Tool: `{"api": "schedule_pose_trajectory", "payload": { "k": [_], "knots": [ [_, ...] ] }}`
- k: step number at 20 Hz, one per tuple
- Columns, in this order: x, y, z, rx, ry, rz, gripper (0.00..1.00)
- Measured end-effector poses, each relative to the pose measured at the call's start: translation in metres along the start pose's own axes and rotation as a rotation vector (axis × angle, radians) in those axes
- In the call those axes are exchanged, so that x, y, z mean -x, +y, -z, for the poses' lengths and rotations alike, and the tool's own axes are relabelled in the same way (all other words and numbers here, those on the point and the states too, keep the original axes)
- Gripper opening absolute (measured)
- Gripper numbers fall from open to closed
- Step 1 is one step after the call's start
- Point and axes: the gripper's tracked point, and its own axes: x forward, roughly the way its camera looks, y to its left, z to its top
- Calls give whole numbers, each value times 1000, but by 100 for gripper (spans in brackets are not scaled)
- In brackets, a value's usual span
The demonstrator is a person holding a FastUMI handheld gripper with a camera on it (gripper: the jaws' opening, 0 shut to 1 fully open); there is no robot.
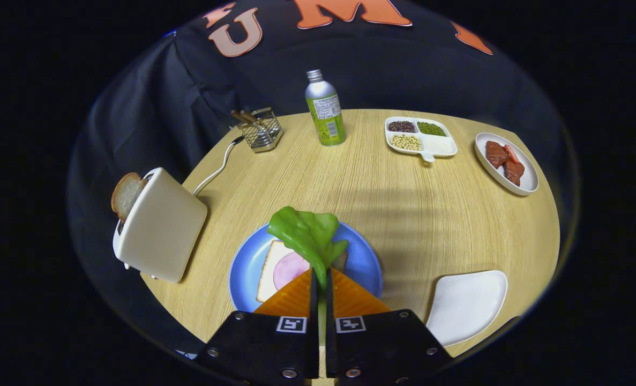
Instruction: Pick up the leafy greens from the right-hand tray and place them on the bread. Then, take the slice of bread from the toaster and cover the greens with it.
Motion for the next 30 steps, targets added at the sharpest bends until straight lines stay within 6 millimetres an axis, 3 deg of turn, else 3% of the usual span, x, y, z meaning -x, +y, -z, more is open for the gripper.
{"api": "schedule_pose_trajectory", "payload": {
  "k": [4, 8, 10, 13, 17, 22, 26, 30],
  "knots": [
    [-12, 10, 0, 13, 4, 8, 7],
    [-16, 27, -1, -2, 17, -26, 16],
    [-14, 29, -3, 14, 16, -19, 24],
    [-13, 33, -2, 39, 28, -8, 53],
    [-4, 45, -15, 46, -1, -5, 69],
    [25, 86, -44, 65, -70, -49, 79],
    [46, 138, -64, 93, -107, -124, 80],
    [57, 171, -79, 140, -108, -126, 81]
  ]
}}
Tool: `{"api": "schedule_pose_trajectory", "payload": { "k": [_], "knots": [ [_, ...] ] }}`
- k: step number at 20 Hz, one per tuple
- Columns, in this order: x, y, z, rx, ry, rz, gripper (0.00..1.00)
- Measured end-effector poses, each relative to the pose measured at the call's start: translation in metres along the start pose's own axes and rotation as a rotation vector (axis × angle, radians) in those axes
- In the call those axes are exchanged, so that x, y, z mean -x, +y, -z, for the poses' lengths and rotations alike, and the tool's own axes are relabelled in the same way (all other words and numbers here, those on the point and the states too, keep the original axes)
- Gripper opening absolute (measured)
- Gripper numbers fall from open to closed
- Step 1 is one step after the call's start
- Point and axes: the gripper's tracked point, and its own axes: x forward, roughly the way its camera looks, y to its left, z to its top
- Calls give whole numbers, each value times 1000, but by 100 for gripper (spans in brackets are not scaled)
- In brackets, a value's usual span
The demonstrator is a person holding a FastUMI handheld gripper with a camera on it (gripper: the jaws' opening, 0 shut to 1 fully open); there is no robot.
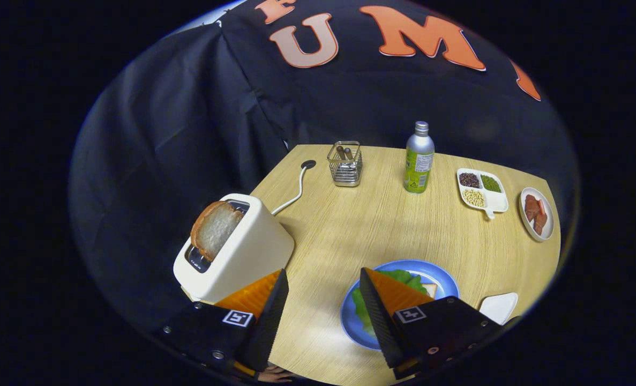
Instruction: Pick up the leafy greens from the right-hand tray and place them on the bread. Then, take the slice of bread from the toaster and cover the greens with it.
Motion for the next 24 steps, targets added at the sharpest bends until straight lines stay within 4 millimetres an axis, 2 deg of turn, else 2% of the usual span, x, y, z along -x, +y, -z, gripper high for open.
{"api": "schedule_pose_trajectory", "payload": {
  "k": [7, 10, 16, 21, 24],
  "knots": [
    [2, 62, -31, 30, 15, -42, 96],
    [-2, 86, -47, 41, 16, -55, 97],
    [-17, 137, -65, 86, 33, -87, 97],
    [-42, 155, -65, 106, 73, -63, 95],
    [-56, 151, -61, 98, 113, -24, 91]
  ]
}}
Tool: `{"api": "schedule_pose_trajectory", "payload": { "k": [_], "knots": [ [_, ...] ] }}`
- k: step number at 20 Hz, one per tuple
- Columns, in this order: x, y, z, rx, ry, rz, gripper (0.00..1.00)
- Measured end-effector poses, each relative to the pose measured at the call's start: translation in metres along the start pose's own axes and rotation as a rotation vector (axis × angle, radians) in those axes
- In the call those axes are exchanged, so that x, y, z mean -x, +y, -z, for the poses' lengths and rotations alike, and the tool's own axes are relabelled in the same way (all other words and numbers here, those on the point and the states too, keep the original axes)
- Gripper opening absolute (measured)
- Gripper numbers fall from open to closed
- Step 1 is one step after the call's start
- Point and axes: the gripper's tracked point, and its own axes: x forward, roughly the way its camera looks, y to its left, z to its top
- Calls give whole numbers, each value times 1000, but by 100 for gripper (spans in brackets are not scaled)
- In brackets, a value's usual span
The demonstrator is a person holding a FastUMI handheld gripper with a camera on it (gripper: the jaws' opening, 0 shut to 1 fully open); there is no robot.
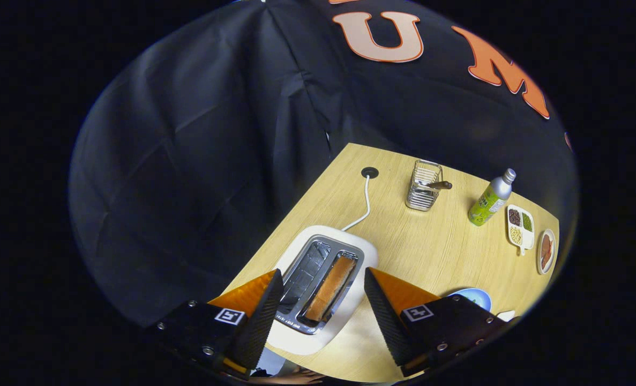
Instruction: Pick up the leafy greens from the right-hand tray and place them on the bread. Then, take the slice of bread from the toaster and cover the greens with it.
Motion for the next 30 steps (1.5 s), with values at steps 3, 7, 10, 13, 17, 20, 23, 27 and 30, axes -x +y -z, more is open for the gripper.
{"api": "schedule_pose_trajectory", "payload": {
  "k": [3, 7, 10, 13, 17, 20, 23, 27, 30],
  "knots": [
    [-11, 1, 5, -19, 37, 11, 81],
    [-19, 1, 17, -43, 102, 26, 54],
    [-26, 5, 20, -90, 125, 23, 32],
    [-28, 6, 19, -100, 124, 32, 28],
    [-28, 2, 26, -105, 149, 68, 28],
    [-26, 0, 28, -76, 139, 94, 28],
    [-21, 1, 25, -103, 108, 78, 16],
    [2, 0, 11, -153, 31, 29, 13],
    [19, -5, 4, -152, -17, -9, 13]
  ]
}}
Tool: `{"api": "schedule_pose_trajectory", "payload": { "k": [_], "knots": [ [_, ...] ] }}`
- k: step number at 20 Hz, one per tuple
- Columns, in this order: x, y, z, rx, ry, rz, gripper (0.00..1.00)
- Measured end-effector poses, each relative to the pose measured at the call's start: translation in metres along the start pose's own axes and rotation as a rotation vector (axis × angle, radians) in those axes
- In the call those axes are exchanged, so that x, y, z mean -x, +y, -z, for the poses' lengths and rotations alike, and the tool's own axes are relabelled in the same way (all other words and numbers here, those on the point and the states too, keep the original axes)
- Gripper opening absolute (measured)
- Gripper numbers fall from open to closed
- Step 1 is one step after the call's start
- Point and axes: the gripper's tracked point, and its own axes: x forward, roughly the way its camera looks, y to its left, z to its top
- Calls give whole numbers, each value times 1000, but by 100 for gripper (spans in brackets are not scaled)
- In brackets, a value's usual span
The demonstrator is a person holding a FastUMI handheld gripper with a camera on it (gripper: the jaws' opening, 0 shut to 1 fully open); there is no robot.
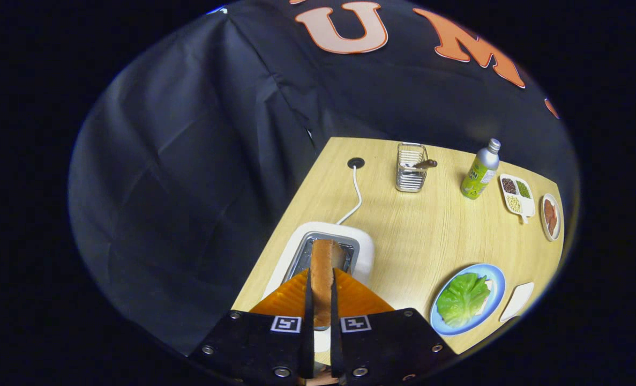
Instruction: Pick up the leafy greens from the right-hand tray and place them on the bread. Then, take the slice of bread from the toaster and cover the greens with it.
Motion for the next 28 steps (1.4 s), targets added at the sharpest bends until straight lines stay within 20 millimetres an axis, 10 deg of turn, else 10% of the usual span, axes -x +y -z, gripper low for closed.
{"api": "schedule_pose_trajectory", "payload": {
  "k": [11, 28],
  "knots": [
    [73, -30, -15, -82, -173, -180, 12],
    [102, -169, 32, -297, -219, -217, 12]
  ]
}}
